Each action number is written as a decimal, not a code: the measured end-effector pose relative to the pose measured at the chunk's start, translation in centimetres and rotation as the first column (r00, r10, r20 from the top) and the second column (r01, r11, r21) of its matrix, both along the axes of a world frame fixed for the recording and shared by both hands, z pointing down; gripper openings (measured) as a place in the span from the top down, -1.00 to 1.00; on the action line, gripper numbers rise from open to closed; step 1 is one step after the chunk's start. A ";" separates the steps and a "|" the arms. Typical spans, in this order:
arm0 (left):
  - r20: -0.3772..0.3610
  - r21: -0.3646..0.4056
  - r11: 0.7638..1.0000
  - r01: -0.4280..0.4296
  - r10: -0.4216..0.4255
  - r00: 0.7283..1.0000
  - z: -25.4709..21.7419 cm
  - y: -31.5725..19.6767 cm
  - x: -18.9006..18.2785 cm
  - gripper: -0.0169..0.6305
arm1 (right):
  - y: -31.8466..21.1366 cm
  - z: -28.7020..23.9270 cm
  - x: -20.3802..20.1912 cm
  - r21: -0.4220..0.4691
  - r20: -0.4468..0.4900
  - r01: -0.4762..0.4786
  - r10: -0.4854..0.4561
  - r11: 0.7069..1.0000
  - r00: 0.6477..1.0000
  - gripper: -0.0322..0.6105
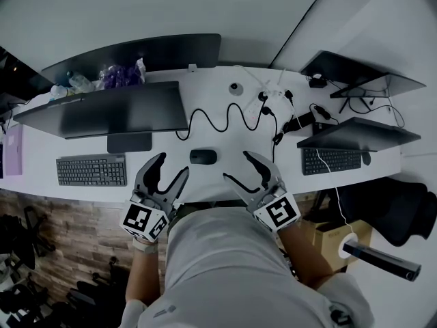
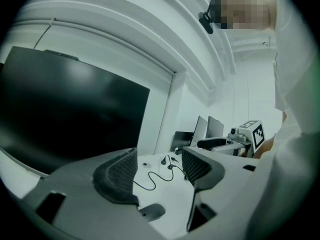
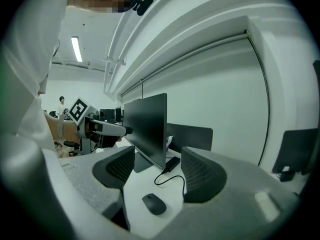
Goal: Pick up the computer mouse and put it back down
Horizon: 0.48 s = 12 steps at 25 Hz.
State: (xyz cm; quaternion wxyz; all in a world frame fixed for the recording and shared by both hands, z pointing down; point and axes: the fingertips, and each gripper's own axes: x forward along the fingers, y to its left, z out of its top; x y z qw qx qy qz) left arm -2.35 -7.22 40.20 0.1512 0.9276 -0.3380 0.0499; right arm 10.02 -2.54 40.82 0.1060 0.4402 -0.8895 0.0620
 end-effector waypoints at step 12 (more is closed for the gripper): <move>0.013 -0.001 0.999 0.048 -0.048 0.999 0.7 1.1 -1.2 0.13 | 0.4 0.7 -0.8 -0.029 0.010 0.026 -0.025 0.999 1.000 -0.01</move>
